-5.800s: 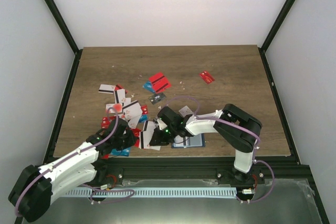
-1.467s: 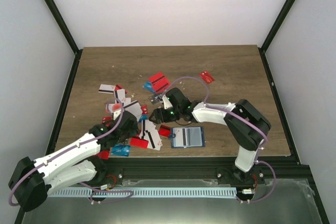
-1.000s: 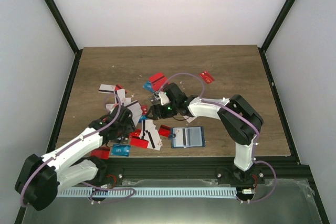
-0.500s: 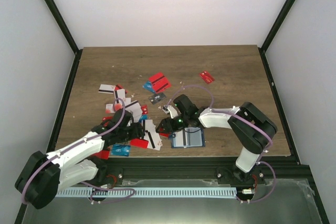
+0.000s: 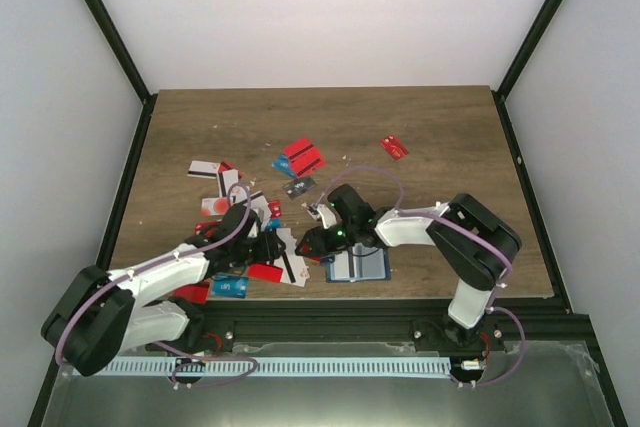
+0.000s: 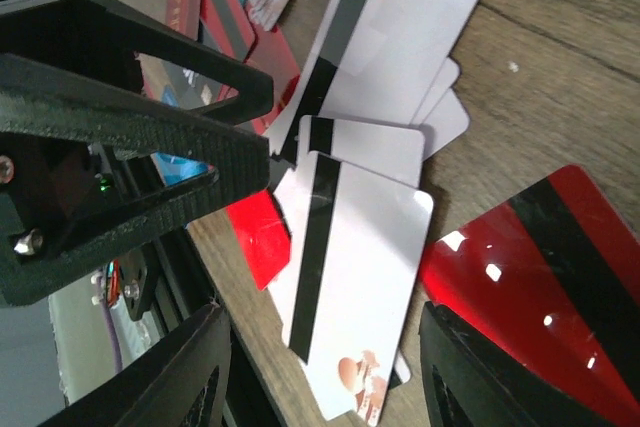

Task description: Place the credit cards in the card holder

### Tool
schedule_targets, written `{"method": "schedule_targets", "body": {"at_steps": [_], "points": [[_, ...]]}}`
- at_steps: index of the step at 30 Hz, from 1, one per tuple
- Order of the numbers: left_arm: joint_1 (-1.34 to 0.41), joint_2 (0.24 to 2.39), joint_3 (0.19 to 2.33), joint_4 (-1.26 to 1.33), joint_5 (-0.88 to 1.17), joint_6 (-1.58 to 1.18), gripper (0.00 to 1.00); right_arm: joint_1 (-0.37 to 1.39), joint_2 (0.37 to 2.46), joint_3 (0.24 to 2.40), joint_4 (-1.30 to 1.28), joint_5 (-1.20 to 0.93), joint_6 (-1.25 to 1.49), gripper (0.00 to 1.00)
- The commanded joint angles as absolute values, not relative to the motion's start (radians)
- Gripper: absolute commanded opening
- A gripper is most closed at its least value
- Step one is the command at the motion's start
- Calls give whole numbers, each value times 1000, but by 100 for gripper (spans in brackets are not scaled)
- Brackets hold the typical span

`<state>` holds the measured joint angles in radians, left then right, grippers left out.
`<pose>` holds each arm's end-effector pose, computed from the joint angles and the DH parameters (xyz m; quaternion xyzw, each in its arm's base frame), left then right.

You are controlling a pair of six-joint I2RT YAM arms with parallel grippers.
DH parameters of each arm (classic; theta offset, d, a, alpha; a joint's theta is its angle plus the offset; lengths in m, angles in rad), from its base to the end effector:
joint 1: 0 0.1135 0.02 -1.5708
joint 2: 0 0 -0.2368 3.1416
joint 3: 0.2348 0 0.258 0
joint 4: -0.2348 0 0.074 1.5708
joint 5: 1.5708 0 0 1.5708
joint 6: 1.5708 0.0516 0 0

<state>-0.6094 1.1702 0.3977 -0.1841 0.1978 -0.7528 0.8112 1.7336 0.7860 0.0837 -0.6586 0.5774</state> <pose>0.1755 -0.1348 0.0976 -0.0382 0.9483 -0.2625 0.1744 0.2031 0.2597 0.0912 -0.2147 0.8687 0.4427 0.0576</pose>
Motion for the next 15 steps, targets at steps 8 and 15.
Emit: {"method": "schedule_targets", "body": {"at_steps": [8, 15], "points": [[-612, 1270, 380, -57, 287, -733, 62, 830, 1924, 912, 213, -748, 749, 50], [-612, 1212, 330, 66, 402, -766, 55, 801, 1926, 879, 354, -879, 805, 47]]}}
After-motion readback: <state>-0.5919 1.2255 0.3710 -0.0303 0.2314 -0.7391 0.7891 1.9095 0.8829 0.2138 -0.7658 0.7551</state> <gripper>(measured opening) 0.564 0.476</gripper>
